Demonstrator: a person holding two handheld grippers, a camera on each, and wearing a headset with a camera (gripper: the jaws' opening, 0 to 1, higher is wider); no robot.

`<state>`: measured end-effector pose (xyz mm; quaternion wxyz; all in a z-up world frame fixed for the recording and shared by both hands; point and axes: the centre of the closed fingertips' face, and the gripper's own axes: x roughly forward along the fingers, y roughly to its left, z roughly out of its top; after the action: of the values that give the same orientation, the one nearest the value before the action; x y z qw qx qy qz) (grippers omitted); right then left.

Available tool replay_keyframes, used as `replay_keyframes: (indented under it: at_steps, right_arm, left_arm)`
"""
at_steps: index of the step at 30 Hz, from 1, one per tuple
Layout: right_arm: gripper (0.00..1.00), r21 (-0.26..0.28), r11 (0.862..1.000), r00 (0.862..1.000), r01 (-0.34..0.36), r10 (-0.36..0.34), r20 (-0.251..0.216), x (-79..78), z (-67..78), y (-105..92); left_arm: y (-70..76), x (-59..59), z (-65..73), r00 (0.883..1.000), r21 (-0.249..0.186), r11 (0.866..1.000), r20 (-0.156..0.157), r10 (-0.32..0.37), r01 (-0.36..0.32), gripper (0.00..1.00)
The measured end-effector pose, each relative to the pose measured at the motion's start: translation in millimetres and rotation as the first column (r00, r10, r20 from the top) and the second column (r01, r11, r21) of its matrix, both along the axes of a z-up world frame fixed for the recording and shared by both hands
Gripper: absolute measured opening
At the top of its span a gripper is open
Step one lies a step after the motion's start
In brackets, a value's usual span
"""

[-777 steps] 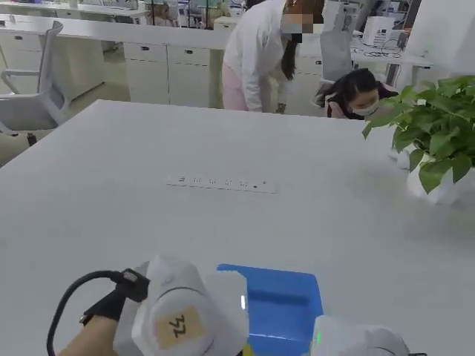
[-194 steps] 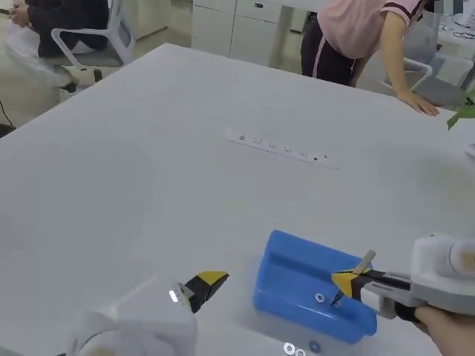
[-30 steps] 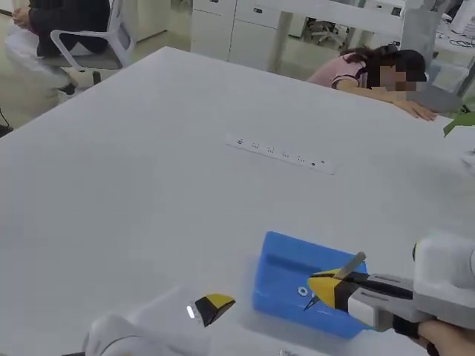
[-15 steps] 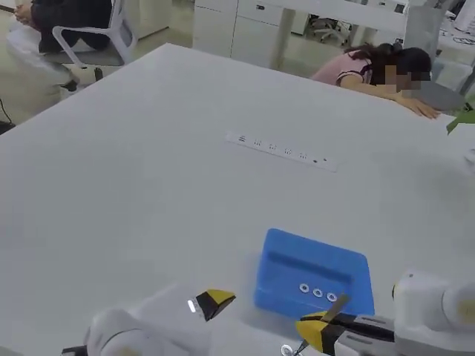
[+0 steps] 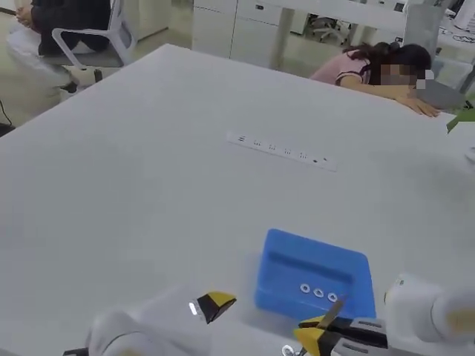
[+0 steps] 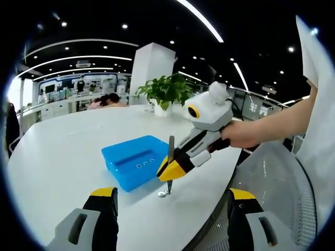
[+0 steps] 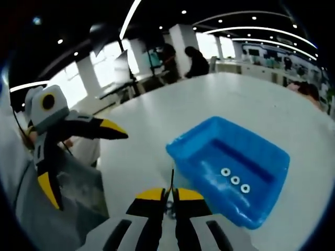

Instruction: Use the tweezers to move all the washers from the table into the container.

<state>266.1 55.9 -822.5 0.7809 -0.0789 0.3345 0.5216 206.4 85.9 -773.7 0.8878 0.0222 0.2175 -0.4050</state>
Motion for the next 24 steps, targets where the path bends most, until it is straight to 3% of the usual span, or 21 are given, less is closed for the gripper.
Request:
replay_keyframes:
  at_steps: [5, 9, 15, 19, 22, 24]
  right_arm:
    - [0.05, 0.004, 1.0, 1.0, 0.008, -0.008, 0.007, 1.4, -0.3, -1.0]
    - [0.05, 0.015, 1.0, 1.0, -0.023, 0.022, 0.022, -6.1, -1.1, 2.7]
    - [0.05, -0.053, 0.995, 0.989, -0.089, 0.095, 0.116, -13.4, -0.8, 3.0]
    - [0.05, -0.075, 0.991, 0.981, -0.11, 0.121, 0.152, -18.0, -1.0, 5.1]
    - [0.04, -0.087, 0.99, 0.977, -0.113, 0.127, 0.174, -18.9, -1.3, 7.4]
    - [0.04, -0.095, 0.991, 0.976, -0.097, 0.113, 0.186, -17.4, -1.1, 8.4]
  left_arm:
    - [-0.4, -0.5, -0.5, 1.0, 0.002, 1.0, -0.002, -0.004, 0.004, 0.88]
    - [-0.5, -0.8, -0.9, 1.0, 0.005, 1.0, -0.002, -0.006, 0.006, 0.87]
    - [1.1, 0.4, -0.6, 1.0, 0.001, 1.0, -0.002, 0.006, -0.006, 0.87]
    - [-0.3, -1.3, -3.6, 1.0, 0.0, 1.0, -0.024, -0.003, 0.003, 0.87]
    - [1.1, -1.1, -5.4, 1.0, 0.047, 0.999, 0.0, -0.006, 0.006, 0.87]
    - [1.6, 0.0, -3.0, 1.0, 0.045, 0.999, 0.015, -0.002, 0.002, 0.88]
